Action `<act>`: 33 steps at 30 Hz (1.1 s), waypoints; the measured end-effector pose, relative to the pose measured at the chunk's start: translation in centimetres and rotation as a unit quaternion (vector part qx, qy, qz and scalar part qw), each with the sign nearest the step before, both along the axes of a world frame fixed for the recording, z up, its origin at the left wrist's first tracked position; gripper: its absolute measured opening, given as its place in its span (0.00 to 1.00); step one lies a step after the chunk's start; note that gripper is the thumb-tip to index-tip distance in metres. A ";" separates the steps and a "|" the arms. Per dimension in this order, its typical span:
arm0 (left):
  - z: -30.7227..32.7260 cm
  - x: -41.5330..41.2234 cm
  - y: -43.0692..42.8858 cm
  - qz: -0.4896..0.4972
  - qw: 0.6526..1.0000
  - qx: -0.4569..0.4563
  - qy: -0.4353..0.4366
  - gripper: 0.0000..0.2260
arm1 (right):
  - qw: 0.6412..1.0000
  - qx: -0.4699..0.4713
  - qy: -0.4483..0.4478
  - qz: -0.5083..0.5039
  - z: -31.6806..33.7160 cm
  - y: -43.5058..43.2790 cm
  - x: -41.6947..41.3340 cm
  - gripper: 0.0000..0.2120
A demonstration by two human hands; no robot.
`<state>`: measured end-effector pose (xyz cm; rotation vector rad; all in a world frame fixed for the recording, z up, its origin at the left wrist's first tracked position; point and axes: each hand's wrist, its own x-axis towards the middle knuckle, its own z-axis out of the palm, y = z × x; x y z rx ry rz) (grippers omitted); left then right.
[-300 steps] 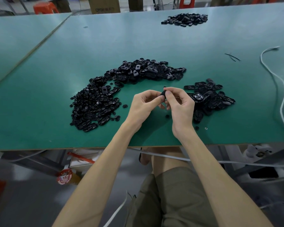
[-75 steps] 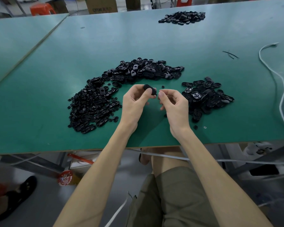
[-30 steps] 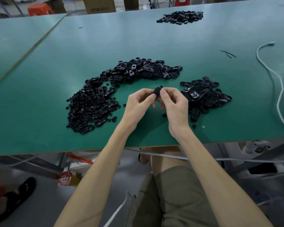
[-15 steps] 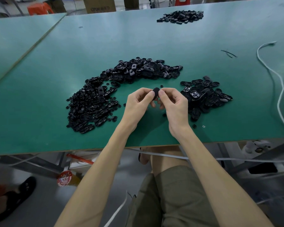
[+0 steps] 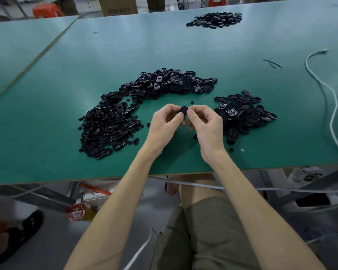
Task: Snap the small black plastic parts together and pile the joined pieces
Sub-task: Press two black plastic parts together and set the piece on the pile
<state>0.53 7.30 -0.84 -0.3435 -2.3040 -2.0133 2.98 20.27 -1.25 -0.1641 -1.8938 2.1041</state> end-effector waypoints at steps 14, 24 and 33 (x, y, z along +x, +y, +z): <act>0.4 0.2 0.3 0.028 0.997 -0.073 0.021 0.03 | 1.000 -0.009 -0.011 -0.001 -0.3 0.0 -0.4 0.02; 0.5 0.4 0.4 0.025 0.996 -0.083 0.018 0.02 | 1.000 -0.015 -0.006 0.007 -0.3 0.1 -0.3 0.03; 0.3 0.5 0.2 -0.013 0.999 -0.041 0.027 0.04 | 0.999 -0.040 0.000 -0.014 -0.3 0.0 -0.2 0.04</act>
